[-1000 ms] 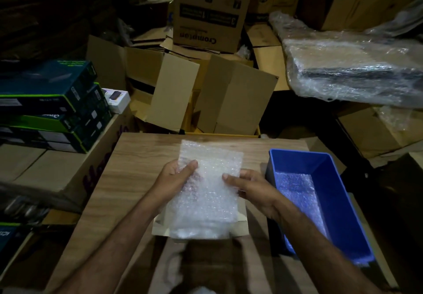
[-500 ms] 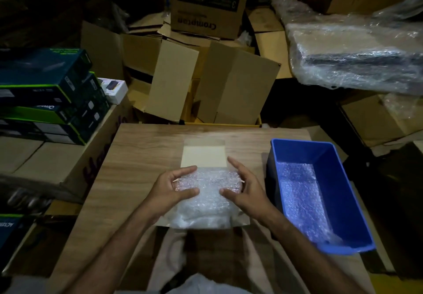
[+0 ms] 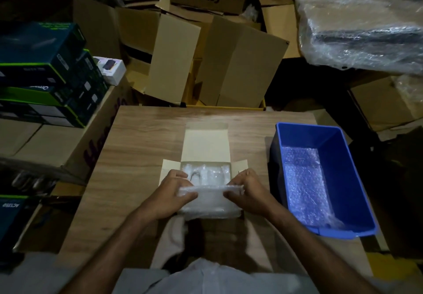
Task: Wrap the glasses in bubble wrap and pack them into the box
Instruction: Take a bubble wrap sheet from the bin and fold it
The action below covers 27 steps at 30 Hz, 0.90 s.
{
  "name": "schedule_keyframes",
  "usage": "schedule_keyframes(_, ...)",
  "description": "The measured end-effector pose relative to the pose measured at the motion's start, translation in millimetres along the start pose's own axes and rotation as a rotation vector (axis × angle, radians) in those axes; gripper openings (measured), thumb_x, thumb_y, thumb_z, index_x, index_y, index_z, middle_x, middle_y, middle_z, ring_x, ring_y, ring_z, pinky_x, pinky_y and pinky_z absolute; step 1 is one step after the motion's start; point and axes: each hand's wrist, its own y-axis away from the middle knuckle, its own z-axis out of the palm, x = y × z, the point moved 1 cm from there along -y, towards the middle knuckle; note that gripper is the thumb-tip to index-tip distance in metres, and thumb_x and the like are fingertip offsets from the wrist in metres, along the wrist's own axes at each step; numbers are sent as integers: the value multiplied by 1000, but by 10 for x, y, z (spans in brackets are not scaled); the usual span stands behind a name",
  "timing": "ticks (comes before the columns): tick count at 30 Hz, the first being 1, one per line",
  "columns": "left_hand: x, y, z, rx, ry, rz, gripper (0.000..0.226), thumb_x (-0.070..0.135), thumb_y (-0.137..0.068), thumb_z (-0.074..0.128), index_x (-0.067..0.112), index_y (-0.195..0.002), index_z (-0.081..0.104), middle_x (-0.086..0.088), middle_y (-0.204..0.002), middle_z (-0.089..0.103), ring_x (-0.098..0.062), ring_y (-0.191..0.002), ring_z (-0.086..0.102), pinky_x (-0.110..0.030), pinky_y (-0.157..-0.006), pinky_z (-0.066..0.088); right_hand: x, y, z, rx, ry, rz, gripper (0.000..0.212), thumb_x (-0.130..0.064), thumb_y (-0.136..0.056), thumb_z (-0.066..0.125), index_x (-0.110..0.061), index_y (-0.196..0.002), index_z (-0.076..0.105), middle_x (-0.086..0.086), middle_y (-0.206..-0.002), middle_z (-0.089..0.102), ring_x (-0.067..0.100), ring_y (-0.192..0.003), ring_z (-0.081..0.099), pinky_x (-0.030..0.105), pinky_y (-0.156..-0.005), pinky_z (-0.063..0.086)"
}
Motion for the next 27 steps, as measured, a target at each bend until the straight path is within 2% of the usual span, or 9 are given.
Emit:
schedule_keyframes(2,-34,-23,-14,-18,158,-68,17,32,-92,74,28,-106,66,7,-120,62,-7,-106,64,-29,-88,55,-2,41,-29,-40,-206,133,12,-25,-91,74,-20,-80,69,-6,-84,67,8,-78,68,25,-67,56)
schedule_keyframes(4,-58,-109,-10,-19,224,-77,20,26,-96,70,8,-104,69,-14,-102,72,-29,-95,70,-44,-83,57,0,47,-13,-38,-415,235,5,-22,-96,69,-17,-96,69,-6,-85,71,0,-74,71,14,-56,52)
schedule_keyframes(6,-96,-237,15,45,263,-125,17,21,-95,70,6,-101,69,-15,-93,73,-35,-87,71,-48,-76,60,47,-41,31,29,-461,290,14,-24,-97,68,-14,-107,66,-5,-93,71,10,-84,72,14,-60,53)
schedule_keyframes(8,-145,-390,56,139,251,-179,11,22,-90,75,17,-98,68,-8,-89,74,-33,-82,72,-47,-71,61,151,-181,109,106,-338,313,21,-29,-94,69,-16,-110,63,-5,-97,69,15,-88,69,22,-66,54)
schedule_keyframes(11,-149,-591,97,264,93,-236,30,26,-85,80,19,-106,61,-1,-88,68,-23,-78,68,-36,-67,57,246,-357,225,195,-276,386,39,-31,-89,74,-19,-120,54,-3,-95,66,14,-84,67,38,-75,61)
schedule_keyframes(15,-163,-688,150,315,-106,-157,46,22,-84,80,17,-116,47,-4,-102,63,-23,-90,63,-35,-77,52,241,-438,369,242,-170,316,49,-29,-89,73,-24,-126,41,-4,-93,63,12,-78,64,25,-60,53)
schedule_keyframes(19,-149,-607,258,345,-374,-74,39,24,-88,76,13,-118,54,-9,-122,48,-26,-100,59,-39,-83,54,205,-392,503,259,148,177,34,-35,-92,68,-21,-119,53,0,-124,45,16,-90,58,27,-70,44)
schedule_keyframes(23,-184,-543,382,174,-473,76,48,33,-90,73,16,-133,59,-13,-142,44,-31,-125,49,-45,-102,47,194,-329,556,229,414,26,29,-33,-91,70,-16,-114,65,11,-135,48,20,-107,55,30,-78,54)
schedule_keyframes(27,-273,-519,456,-121,-618,23,83,46,-96,61,16,-160,19,-20,-167,5,-36,-154,10,-44,-123,21,140,-346,646,54,509,-8,45,-17,-90,68,-6,-133,59,25,-145,48,40,-125,54,47,-98,54)
